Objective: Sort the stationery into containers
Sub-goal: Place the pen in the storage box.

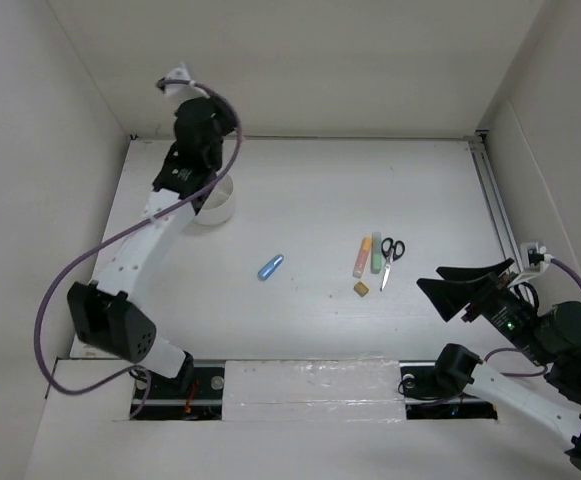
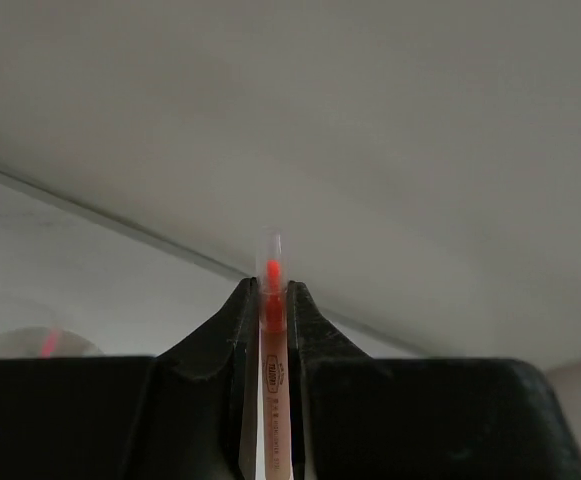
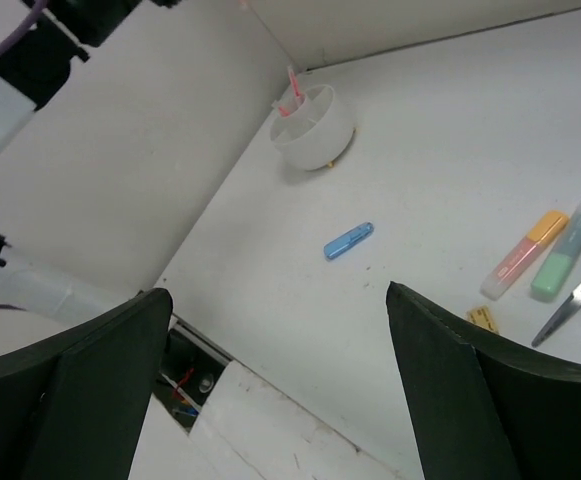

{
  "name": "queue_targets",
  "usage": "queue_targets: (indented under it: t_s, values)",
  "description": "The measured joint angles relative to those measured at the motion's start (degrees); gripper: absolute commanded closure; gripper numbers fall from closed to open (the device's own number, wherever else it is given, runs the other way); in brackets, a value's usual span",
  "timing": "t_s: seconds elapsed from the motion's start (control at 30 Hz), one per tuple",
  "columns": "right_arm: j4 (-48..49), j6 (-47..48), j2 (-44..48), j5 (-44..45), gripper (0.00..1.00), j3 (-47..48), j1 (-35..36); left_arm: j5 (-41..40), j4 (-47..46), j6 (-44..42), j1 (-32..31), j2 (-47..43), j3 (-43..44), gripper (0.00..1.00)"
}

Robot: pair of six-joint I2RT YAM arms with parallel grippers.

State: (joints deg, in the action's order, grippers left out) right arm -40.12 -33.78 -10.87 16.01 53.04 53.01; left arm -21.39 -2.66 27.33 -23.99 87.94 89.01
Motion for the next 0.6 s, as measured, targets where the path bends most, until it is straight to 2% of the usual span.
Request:
queue_targets:
  t_s: [0.13,0.37,0.6]
  values:
    - [1.7,0.2,-1.4,0.0,0.06,-1.4,0.0,-3.9,-9.0,0.8,7.4,-6.6,-7.7,1.00]
    - [2.5,0.6,-4.3,-0.2,0.06,-2.1,0.0,-3.9,-19.6,1.5,18.3,-2.8,-18.4,1.00]
    - [4.1,0.6,-5.1,-0.7,0.07,-3.9,0.0,-4.0,-26.6,0.1,19.0,0.1,-22.9,1.00]
